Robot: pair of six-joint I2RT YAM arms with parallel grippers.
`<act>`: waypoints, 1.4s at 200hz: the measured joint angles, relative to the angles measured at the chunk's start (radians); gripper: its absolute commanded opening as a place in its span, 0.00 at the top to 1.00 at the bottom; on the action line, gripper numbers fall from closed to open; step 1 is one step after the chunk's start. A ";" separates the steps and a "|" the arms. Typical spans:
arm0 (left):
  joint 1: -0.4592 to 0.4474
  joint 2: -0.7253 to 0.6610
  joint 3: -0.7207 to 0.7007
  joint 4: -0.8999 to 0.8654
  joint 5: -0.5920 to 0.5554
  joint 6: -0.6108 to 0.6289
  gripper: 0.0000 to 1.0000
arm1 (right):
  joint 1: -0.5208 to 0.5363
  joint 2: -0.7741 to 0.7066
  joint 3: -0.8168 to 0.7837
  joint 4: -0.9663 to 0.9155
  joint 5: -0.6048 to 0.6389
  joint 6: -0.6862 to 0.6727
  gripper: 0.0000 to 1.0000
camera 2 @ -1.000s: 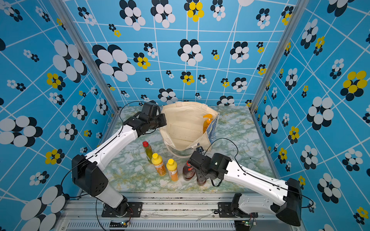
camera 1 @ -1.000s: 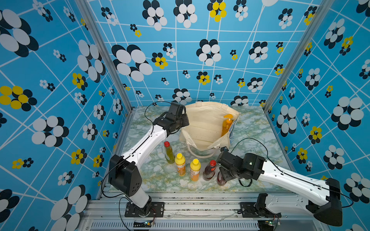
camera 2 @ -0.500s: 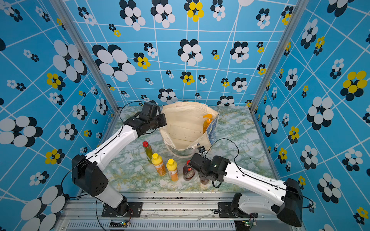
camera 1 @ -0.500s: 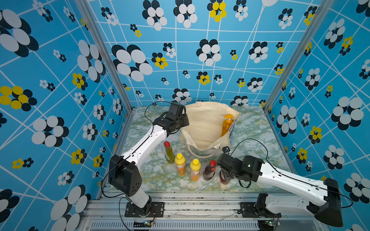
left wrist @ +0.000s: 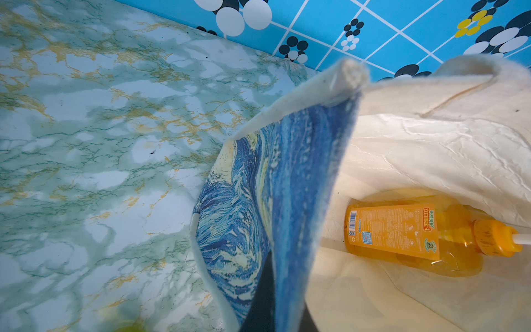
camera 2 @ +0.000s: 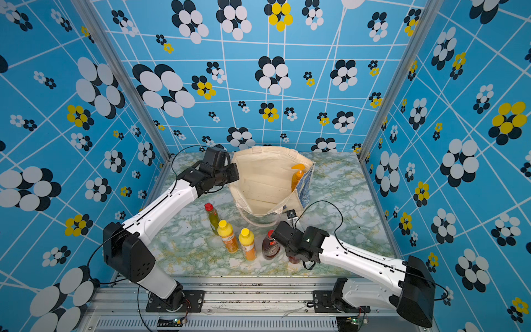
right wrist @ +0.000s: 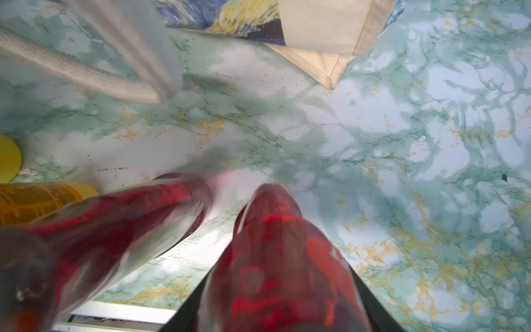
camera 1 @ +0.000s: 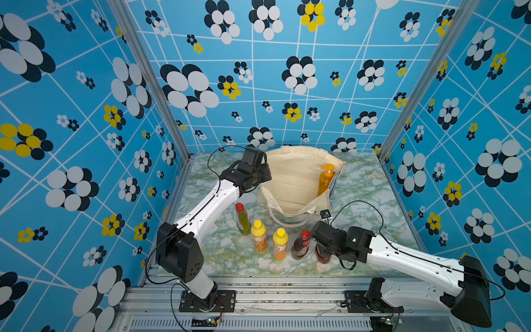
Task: Pack dish soap into the shopping bag
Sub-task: Pick up the bottle of dish soap at the center of the board.
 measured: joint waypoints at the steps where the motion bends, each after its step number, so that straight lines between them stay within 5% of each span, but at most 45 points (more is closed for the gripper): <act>1: 0.000 0.000 0.000 0.000 0.000 0.000 0.97 | 0.000 -0.002 -0.002 0.002 0.000 -0.001 0.36; 152: 0.000 0.000 0.000 0.000 0.000 0.000 0.97 | 0.000 -0.347 -0.175 0.209 -0.005 -0.186 0.23; 280: -0.006 0.000 0.000 0.000 -0.008 0.000 0.97 | -0.001 -0.334 -0.272 0.337 0.014 -0.227 0.43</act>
